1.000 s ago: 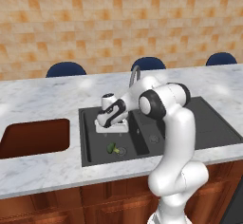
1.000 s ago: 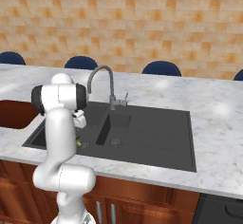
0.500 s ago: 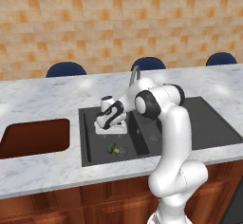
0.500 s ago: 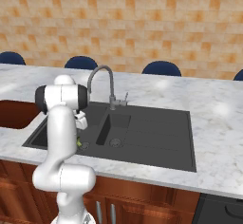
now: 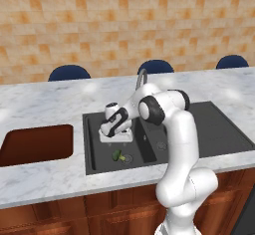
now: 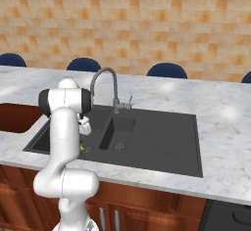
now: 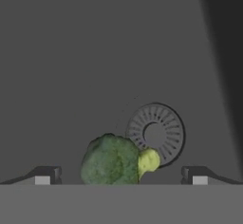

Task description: Pick up all produce items and place them in the sink. Turn on the sink faucet to wash them. Then turn the sink off and put them in the tray.

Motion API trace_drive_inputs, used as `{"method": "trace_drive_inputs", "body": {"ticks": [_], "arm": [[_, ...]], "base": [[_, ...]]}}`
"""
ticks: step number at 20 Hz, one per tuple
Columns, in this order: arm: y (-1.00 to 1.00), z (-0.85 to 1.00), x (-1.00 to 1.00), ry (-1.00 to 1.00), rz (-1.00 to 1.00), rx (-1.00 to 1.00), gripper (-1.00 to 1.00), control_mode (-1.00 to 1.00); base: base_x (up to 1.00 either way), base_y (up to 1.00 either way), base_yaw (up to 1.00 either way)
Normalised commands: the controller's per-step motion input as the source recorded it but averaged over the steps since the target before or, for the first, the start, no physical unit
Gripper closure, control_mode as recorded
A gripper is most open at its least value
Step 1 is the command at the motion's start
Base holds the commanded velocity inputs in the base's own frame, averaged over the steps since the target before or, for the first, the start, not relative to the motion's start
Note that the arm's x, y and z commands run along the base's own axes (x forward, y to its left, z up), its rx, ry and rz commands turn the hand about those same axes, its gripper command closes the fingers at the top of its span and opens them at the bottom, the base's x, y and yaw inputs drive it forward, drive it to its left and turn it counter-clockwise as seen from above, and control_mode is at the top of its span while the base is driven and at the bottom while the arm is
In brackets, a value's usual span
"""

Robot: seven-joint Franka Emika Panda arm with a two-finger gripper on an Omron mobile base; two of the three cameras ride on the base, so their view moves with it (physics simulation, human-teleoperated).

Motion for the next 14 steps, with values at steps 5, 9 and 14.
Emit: {"method": "trace_drive_inputs", "body": {"ticks": [5,9,14], "arm": [[0.0,-0.24,-0.16,0.0,-0.02,0.0,-1.0,-1.0],[0.0,-0.25,-0.06,0.0,-0.02,-0.01,-1.0,-1.0],[0.0,-0.24,0.0,0.0,-0.01,-0.01,-1.0,-1.0]], "base": [[0.0,0.0,0.0],[0.0,0.0,0.0],[0.0,0.0,0.0]]}}
